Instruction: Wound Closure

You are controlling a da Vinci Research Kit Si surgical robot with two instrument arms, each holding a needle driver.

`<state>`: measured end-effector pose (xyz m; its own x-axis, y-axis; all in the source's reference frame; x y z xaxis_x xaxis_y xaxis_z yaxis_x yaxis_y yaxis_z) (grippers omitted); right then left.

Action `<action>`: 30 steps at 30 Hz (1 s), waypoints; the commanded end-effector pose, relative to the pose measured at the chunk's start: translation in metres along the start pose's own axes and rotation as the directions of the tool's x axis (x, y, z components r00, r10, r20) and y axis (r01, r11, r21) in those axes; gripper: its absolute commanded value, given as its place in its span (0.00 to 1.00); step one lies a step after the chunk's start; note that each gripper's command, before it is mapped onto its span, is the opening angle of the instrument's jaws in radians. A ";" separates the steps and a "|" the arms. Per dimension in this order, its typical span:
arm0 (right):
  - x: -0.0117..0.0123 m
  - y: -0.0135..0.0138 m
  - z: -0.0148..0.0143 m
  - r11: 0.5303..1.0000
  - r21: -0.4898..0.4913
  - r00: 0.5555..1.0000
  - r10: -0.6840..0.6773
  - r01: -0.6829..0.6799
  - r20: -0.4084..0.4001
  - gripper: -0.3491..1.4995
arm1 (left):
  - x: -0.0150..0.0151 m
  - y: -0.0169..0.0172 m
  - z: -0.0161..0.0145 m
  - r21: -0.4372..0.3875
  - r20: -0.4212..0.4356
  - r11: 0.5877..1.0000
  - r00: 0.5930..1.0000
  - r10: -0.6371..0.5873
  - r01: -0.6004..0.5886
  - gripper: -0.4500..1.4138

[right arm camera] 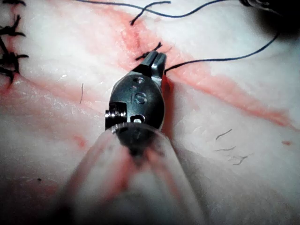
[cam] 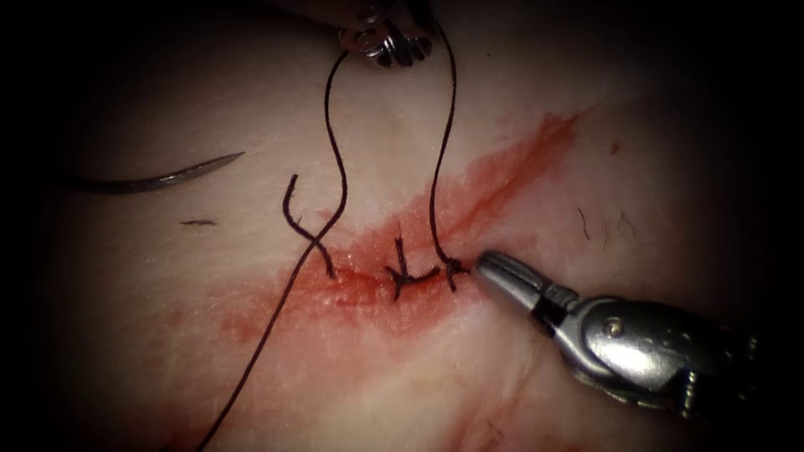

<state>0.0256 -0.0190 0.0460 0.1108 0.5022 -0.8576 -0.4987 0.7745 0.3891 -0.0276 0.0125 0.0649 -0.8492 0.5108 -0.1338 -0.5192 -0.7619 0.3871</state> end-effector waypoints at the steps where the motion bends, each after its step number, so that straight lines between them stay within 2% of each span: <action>1: -0.0008 -0.0005 0.0007 0.997 0.030 0.997 0.074 -0.074 0.007 0.00 | 0.0006 0.0001 0.0005 0.001 -0.001 1.000 1.000 -0.001 0.001 0.00; 6: -0.0016 -0.0009 0.0001 0.993 0.087 0.993 0.069 -0.077 0.091 0.00 | 0.0007 -0.0001 0.0005 0.001 0.004 1.000 1.000 -0.001 0.001 0.00; 8: -0.0022 -0.0023 -0.0008 0.985 0.126 0.984 0.095 -0.114 0.152 0.00 | 0.0009 -0.0007 0.0005 0.028 0.019 0.999 0.999 -0.033 0.033 0.00; 12: -0.0029 -0.0039 -0.0007 0.979 0.140 0.977 0.123 -0.148 0.172 0.00 | 0.0017 -0.0017 0.0006 0.061 0.021 0.995 0.997 -0.077 0.076 0.00; 17: -0.0036 -0.0045 -0.0006 0.975 0.159 0.975 0.124 -0.154 0.184 0.00 | 0.0020 -0.0032 0.0004 0.068 0.028 0.988 0.990 -0.140 0.138 0.00; 21: -0.0039 -0.0054 -0.0007 0.972 0.172 0.971 0.124 -0.160 0.204 0.00 | 0.0021 -0.0039 0.0010 0.119 0.042 0.979 0.985 -0.169 0.163 0.00; 30: -0.0040 -0.0058 -0.0011 0.966 0.200 0.968 0.116 -0.162 0.224 0.00 | 0.0032 -0.0042 0.0016 0.164 0.076 0.966 0.974 -0.215 0.200 0.00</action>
<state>0.0264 -0.0260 0.0466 0.2454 0.6615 -0.7086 -0.3279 0.7446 0.5815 -0.0275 0.0176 0.0639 -0.7063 0.6933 -0.1430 -0.6573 -0.5672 0.4963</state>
